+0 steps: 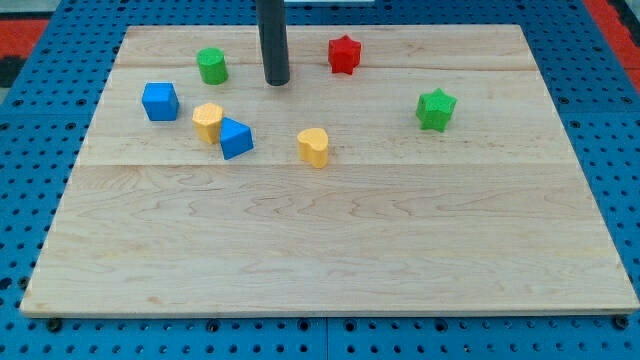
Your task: Move the red circle diagonally to the cube
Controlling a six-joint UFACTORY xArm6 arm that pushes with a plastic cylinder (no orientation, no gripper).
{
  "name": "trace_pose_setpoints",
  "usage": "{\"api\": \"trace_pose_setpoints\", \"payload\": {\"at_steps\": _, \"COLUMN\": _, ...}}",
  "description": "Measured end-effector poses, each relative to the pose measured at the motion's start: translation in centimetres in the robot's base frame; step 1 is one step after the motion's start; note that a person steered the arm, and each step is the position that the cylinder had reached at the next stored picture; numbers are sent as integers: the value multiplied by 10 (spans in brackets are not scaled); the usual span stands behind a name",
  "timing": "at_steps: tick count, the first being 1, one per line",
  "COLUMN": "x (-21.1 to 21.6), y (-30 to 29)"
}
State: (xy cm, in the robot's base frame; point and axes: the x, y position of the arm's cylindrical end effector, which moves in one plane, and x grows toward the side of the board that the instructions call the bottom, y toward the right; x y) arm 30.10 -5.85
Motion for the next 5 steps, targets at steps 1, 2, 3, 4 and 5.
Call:
{"api": "trace_pose_setpoints", "payload": {"at_steps": 1, "x": -3, "y": 2}}
{"api": "trace_pose_setpoints", "payload": {"at_steps": 2, "x": -37, "y": 3}}
{"api": "trace_pose_setpoints", "payload": {"at_steps": 3, "x": -38, "y": 1}}
{"api": "trace_pose_setpoints", "payload": {"at_steps": 4, "x": 0, "y": -14}}
{"api": "trace_pose_setpoints", "payload": {"at_steps": 5, "x": -5, "y": -57}}
